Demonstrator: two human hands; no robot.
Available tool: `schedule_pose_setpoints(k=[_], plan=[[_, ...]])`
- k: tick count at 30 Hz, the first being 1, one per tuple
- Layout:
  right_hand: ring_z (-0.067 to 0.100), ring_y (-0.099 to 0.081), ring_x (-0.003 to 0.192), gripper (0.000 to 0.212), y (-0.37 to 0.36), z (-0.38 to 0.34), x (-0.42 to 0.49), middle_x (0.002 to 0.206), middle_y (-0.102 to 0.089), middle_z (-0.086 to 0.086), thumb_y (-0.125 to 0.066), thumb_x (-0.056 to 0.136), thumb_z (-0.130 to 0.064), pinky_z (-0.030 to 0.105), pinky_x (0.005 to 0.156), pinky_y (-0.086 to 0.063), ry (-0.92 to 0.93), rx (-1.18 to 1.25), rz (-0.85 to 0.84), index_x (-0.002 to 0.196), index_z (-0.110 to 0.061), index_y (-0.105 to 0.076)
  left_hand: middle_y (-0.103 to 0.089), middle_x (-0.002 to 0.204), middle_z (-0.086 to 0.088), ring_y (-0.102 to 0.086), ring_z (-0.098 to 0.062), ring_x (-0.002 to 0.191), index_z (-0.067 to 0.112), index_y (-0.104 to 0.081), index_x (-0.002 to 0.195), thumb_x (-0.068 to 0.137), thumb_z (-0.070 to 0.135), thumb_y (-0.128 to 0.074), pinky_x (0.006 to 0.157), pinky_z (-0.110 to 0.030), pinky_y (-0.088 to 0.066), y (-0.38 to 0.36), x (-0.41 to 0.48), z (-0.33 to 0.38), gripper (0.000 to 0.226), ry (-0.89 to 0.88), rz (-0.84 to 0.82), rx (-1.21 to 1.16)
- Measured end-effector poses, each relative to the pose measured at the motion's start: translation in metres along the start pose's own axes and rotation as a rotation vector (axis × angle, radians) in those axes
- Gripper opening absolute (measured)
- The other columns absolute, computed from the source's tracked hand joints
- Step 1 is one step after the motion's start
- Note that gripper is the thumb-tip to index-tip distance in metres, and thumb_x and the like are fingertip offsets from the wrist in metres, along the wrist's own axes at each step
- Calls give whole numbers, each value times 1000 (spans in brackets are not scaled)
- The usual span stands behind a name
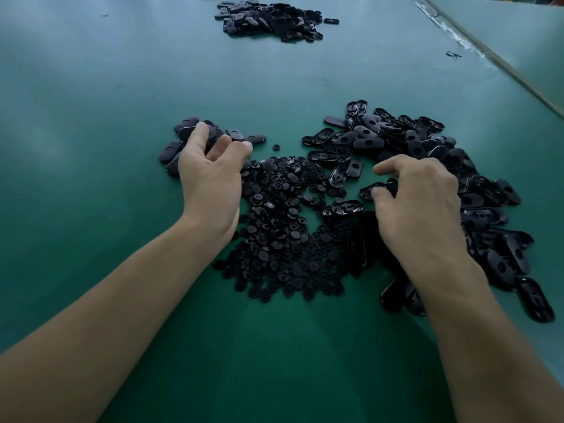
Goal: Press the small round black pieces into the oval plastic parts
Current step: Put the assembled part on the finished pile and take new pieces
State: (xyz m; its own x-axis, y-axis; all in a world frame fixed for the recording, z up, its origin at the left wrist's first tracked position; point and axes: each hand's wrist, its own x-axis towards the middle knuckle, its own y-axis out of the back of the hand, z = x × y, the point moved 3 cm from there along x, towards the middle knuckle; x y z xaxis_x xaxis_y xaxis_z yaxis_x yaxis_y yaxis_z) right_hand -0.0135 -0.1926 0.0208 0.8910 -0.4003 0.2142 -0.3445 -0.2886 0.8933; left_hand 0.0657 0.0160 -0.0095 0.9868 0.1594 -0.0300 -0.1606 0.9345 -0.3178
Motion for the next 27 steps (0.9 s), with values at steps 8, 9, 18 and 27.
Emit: schedule_pose_setpoints(k=[8, 9, 18, 27], plan=[[13, -42, 89, 22, 1, 5, 3, 109, -54, 4, -75, 89, -17, 24, 81, -34, 14, 84, 96, 111, -20, -72, -20, 164, 1, -50, -4, 126, 9, -32, 154, 90, 0, -69, 107, -31, -49, 3, -1, -5, 75, -109, 28, 153], [12, -41, 87, 21, 2, 5, 3, 106, -51, 0, -76, 89, -18, 24, 80, -33, 18, 85, 109, 110, -20, -72, -36, 155, -2, -54, -6, 122, 13, -44, 147, 89, 1, -69, 103, -29, -50, 3, -2, -4, 64, -130, 10, 161], [16, -54, 85, 9, -1, 6, 3, 105, -60, 1, -74, 90, -20, 27, 76, -41, 18, 109, 119, 98, -16, -75, -72, 77, 6, -63, -11, 70, 19, -73, 84, 88, -3, -67, 72, -33, -57, -6, -11, -3, 23, -294, -219, 276], [21, -68, 91, 16, 2, -2, 4, 100, -73, 0, -64, 98, -23, 38, 84, -56, 62, 219, 291, 111, -23, -72, -73, 78, 9, -63, -9, 70, 27, -73, 83, 86, 9, -69, 68, -25, -53, -11, -16, -3, 19, -331, -339, 350]])
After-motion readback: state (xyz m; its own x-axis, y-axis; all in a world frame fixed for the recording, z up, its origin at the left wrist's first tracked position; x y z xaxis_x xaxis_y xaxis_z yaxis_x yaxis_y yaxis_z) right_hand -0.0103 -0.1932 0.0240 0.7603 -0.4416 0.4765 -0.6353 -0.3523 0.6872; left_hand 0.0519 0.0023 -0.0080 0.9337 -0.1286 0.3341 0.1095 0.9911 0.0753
